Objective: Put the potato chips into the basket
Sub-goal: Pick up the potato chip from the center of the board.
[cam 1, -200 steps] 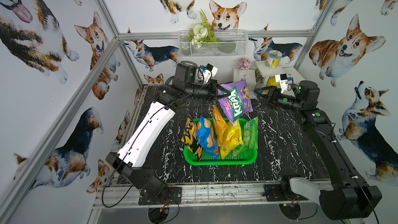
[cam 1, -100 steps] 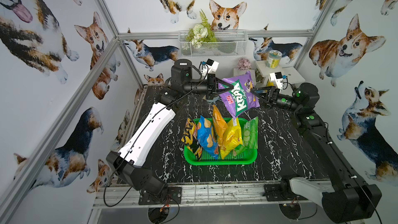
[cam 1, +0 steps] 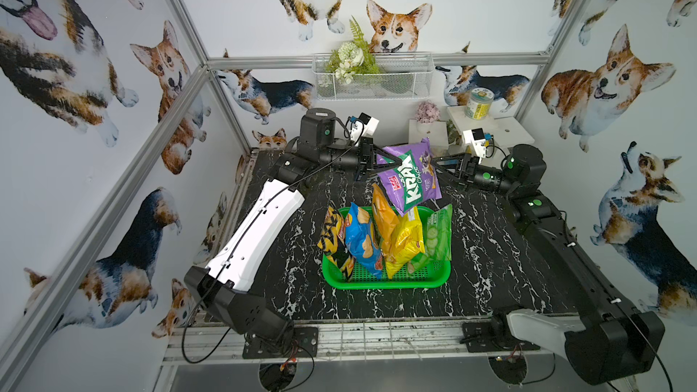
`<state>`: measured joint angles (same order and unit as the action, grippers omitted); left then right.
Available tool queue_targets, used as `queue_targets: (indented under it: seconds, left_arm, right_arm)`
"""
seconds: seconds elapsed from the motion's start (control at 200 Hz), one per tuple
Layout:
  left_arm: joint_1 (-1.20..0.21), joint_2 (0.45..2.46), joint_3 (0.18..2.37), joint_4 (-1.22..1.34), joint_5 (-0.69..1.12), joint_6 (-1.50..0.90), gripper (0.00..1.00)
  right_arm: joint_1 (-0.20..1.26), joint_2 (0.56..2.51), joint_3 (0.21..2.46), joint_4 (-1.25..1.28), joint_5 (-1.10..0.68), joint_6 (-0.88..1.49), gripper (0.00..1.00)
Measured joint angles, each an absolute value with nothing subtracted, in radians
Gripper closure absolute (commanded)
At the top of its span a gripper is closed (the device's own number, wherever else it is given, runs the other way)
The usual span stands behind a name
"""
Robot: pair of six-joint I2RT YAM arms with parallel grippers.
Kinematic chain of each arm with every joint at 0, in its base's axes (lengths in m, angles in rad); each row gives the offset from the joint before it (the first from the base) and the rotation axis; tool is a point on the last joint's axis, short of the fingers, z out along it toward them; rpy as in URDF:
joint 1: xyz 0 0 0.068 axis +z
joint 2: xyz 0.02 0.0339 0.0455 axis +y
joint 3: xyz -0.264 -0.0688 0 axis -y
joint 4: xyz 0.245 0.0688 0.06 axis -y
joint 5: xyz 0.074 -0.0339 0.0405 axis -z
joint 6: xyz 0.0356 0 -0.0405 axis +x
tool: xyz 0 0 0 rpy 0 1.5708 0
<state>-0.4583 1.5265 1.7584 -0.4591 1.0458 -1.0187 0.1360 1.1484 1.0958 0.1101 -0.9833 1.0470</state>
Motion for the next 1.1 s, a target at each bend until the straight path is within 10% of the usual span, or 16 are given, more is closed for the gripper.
queue_targets:
  seconds: [0.39, 0.841, 1.101]
  left_arm:
    - [-0.448, 1.497, 1.692, -0.34, 1.131, -1.094, 1.0]
    - [-0.374, 1.502, 1.649, -0.293, 1.161, -1.109, 1.0]
    - [-0.349, 1.514, 1.639, -0.337, 1.16, -1.056, 0.8]
  right_arm:
    - [0.158, 1.172, 1.036, 0.257, -1.0, 1.152, 0.28]
    - [0.182, 1.153, 1.053, 0.369, -1.023, 1.26, 0.6]
    - [0.182, 1.13, 1.132, 0.204, -1.023, 1.171, 0.79]
